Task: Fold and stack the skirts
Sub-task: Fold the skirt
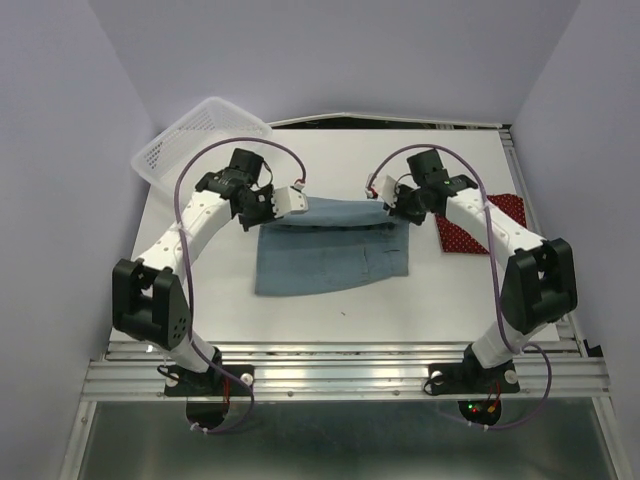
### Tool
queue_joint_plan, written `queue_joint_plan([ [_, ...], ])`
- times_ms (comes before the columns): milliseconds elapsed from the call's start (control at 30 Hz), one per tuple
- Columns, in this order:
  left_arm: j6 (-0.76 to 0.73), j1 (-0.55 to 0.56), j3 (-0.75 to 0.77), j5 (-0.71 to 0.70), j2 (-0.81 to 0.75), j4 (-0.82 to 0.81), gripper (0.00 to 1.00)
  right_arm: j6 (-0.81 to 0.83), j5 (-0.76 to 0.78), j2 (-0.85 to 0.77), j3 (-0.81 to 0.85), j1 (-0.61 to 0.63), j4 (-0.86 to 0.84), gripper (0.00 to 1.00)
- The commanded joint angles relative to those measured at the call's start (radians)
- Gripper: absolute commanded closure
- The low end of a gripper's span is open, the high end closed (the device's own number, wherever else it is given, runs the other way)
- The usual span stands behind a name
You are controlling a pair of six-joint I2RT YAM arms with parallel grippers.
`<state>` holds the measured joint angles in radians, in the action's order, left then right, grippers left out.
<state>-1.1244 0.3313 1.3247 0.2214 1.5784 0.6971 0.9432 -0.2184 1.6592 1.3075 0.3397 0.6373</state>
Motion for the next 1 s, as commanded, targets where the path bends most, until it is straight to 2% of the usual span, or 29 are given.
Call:
queue_joint_plan([
  [0, 0.02, 0.002, -0.002, 0.022, -0.13, 0.159, 1.0, 0.022, -0.029, -0.096, 0.019, -0.01, 0.081, 0.99],
  [233, 0.051, 0.072, -0.228, 0.038, -0.254, 0.182, 1.0, 0.043, -0.059, -0.156, -0.12, -0.01, 0.095, 0.99],
  [433, 0.172, 0.199, -0.442, 0.024, -0.206, 0.013, 1.0, 0.049, -0.055, -0.127, -0.292, -0.01, -0.013, 0.99],
  [667, 0.169, 0.218, -0.536, 0.012, -0.071, -0.096, 1.0, 0.051, -0.085, -0.118, -0.37, -0.01, -0.051, 0.99],
  [967, 0.187, 0.178, -0.512, -0.056, -0.024, -0.13, 1.0, 0.031, -0.091, -0.104, -0.35, -0.01, -0.039, 0.99],
])
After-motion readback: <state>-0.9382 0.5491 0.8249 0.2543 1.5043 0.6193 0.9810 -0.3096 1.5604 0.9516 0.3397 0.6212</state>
